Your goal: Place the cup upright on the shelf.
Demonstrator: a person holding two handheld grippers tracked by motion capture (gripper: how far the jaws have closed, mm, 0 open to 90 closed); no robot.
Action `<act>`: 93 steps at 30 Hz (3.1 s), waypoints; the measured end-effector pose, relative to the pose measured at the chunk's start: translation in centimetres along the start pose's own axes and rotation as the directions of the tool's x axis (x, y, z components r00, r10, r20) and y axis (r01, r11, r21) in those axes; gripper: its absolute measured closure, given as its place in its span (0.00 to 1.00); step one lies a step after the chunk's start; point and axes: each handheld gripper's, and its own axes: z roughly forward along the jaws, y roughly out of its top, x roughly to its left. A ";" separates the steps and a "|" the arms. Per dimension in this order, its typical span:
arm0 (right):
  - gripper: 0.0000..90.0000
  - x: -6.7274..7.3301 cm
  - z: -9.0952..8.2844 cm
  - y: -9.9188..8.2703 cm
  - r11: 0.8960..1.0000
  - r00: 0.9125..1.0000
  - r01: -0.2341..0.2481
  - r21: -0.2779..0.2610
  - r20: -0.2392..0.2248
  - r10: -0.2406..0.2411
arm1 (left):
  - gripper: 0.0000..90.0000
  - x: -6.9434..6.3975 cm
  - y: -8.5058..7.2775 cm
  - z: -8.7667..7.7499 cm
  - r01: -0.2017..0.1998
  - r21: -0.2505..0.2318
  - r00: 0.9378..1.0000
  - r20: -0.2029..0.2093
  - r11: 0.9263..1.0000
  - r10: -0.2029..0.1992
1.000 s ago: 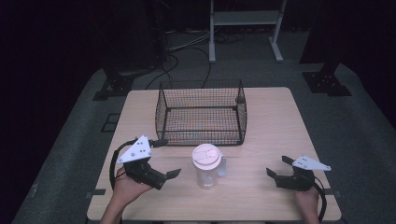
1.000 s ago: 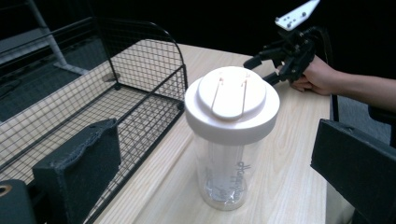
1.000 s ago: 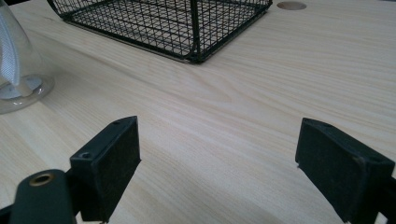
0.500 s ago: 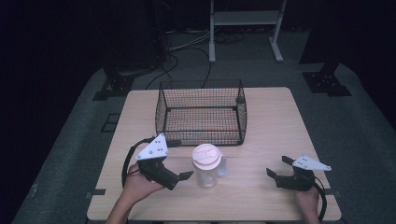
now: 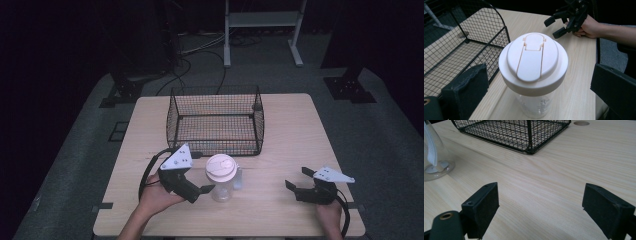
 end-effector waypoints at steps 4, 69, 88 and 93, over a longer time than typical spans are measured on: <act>0.14 0.0 0.0 0.0 1.000 1.000 0.000 0.000 -0.001 0.000 | 0.01 0.1 0.0 0.4 0.003 0.015 1.000 0.004 1.000 -0.003; 0.14 -0.1 -0.1 0.0 1.000 1.000 -0.002 -0.010 -0.013 0.002 | 0.01 0.7 1.1 6.6 0.002 0.245 1.000 0.027 0.970 -0.008; 0.14 -0.1 -0.1 0.0 1.000 1.000 -0.001 -0.011 -0.015 0.001 | 0.05 0.9 1.7 7.0 0.015 0.315 0.999 0.032 0.949 -0.026; 0.14 -0.1 -0.1 0.0 1.000 1.000 -0.002 -0.012 -0.014 0.002 | 0.06 1.1 2.1 6.7 0.014 0.316 0.999 0.032 0.949 -0.025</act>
